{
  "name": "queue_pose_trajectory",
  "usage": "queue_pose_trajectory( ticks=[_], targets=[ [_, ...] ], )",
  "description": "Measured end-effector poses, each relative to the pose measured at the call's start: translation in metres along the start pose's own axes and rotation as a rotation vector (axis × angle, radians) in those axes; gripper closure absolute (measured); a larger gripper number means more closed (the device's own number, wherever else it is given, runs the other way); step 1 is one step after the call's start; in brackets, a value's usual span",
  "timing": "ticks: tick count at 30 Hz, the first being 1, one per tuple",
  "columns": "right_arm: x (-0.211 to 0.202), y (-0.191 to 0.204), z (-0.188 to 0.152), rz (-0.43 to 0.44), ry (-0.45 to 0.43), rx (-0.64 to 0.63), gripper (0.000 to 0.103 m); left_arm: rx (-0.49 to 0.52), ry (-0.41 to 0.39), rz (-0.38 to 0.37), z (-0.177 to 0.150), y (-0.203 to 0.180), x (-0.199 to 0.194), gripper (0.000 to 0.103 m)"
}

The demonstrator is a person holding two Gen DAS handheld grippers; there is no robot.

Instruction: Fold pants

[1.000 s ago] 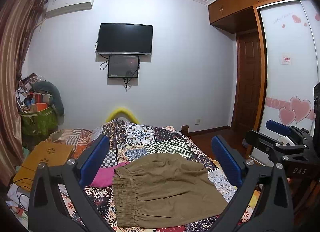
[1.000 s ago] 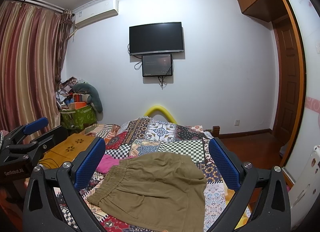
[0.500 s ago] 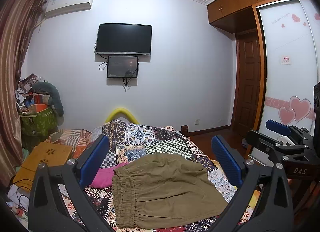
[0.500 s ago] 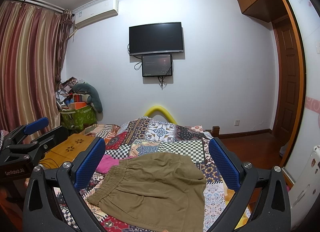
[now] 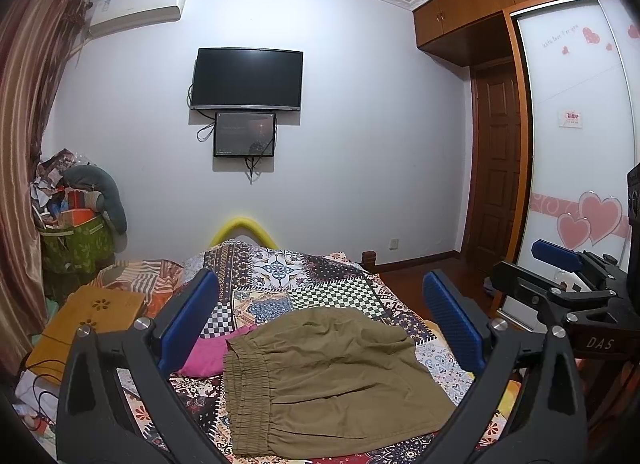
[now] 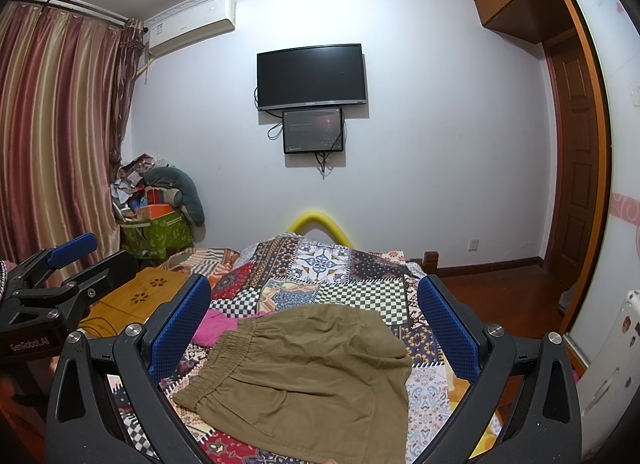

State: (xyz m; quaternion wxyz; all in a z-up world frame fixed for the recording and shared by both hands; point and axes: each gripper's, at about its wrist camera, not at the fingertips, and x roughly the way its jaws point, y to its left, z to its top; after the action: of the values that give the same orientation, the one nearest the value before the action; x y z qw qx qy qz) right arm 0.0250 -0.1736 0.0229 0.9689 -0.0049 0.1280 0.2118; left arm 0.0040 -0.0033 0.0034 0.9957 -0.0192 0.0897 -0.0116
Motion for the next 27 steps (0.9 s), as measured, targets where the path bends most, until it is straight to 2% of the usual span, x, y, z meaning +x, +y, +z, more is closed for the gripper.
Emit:
queue_pose_trajectory(
  ticks=[18, 23, 27],
  targets=[
    [0.009, -0.004, -0.009, -0.013, 0.026, 0.003, 0.000, -0.016, 0.036, -0.006, -0.007, 0.008, 0.014, 0.000],
    [0.022, -0.018, -0.018, -0.047, 0.064, 0.020, 0.000, -0.037, 0.095, 0.011, -0.017, 0.019, 0.031, 0.000],
    [0.035, -0.039, -0.031, -0.086, 0.115, 0.048, 0.000, -0.065, 0.176, 0.013, -0.030, 0.036, 0.055, 0.000]
  ],
)
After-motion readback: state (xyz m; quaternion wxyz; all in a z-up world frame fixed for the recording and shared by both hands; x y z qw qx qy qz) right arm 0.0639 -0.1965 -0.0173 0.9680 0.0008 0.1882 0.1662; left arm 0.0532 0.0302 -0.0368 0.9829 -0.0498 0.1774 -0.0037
